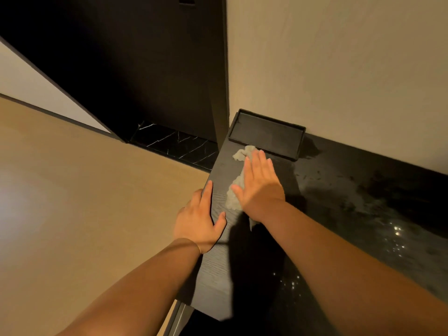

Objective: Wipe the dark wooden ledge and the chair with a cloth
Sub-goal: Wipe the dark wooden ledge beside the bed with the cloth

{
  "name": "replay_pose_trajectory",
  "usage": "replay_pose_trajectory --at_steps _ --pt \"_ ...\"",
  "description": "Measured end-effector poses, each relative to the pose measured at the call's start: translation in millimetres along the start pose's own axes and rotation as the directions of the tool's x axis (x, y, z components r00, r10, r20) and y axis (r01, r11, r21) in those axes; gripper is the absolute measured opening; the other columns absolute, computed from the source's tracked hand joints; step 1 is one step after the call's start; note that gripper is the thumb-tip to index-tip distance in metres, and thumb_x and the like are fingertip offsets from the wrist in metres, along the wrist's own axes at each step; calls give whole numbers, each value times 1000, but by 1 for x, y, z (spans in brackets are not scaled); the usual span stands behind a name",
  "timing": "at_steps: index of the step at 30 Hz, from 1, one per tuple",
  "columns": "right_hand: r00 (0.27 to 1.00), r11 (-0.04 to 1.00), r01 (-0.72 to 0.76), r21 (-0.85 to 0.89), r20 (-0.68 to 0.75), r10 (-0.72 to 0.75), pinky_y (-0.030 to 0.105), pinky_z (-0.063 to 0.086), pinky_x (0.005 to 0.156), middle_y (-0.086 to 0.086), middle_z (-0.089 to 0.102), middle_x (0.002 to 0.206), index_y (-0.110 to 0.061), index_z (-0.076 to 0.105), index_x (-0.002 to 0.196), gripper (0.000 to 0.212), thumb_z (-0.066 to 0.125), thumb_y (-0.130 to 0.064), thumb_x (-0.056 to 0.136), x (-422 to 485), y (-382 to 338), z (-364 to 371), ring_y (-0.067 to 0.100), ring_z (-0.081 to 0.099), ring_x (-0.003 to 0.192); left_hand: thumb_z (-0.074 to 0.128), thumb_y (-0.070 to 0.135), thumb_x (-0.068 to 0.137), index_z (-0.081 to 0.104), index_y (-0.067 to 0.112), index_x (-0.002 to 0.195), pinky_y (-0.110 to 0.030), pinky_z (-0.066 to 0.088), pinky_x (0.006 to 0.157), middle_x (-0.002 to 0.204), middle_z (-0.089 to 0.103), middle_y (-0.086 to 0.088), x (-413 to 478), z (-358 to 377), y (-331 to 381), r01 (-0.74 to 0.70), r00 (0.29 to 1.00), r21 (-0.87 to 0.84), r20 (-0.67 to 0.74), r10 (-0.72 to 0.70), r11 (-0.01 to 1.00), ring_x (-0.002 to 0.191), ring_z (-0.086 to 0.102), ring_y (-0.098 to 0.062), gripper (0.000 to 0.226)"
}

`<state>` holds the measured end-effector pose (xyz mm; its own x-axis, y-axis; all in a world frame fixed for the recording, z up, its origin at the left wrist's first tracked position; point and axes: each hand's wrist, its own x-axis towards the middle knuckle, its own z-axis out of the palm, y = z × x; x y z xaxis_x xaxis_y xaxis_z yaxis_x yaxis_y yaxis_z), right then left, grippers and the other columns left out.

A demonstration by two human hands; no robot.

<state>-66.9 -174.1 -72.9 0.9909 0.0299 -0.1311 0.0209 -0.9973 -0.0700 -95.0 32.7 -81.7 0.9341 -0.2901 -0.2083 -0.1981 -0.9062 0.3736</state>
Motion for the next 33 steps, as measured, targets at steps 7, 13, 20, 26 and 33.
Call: replay_pose_trajectory --at_steps 7,13,20,26,33 --pt "999 999 46 18 8 -46 48 19 127 16 14 170 -11 25 160 75 41 -54 101 -21 23 -5 35 17 155 44 65 91 9 25 168 -39 54 86 150 43 0 0 -1 -1 7 1000 -31 17 -7 999 115 60 -22 93" --pt "997 996 -75 -51 1 75 49 17 128 25 13 168 2 20 159 81 36 -56 104 -13 9 -4 38 14 156 47 65 92 8 25 168 -35 51 91 153 40 0 1 -3 -1 4 1000 -19 19 -3 1000 123 56 -22 94" --pt "986 985 168 -38 30 -167 44 21 128 18 17 170 -5 26 161 79 38 -56 103 14 8 -11 30 18 157 41 68 92 4 26 168 -37 53 93 153 39 0 0 -4 0 1 1000 -19 25 -1 1000 123 55 -21 94" --pt "993 991 121 -54 9 -121 47 18 128 17 13 171 -7 20 163 82 31 -62 103 11 13 -4 31 12 158 50 65 93 -5 26 167 -37 49 101 160 32 4 2 -9 4 40 998 -44 48 -38 998 131 50 -19 100" --pt "974 973 225 39 10 -226 50 22 126 19 15 170 -3 25 161 83 37 -59 100 31 -2 -1 32 13 158 47 67 93 -10 19 167 -36 50 103 166 27 0 3 -9 4 37 998 20 57 -38 999 138 46 -20 104"
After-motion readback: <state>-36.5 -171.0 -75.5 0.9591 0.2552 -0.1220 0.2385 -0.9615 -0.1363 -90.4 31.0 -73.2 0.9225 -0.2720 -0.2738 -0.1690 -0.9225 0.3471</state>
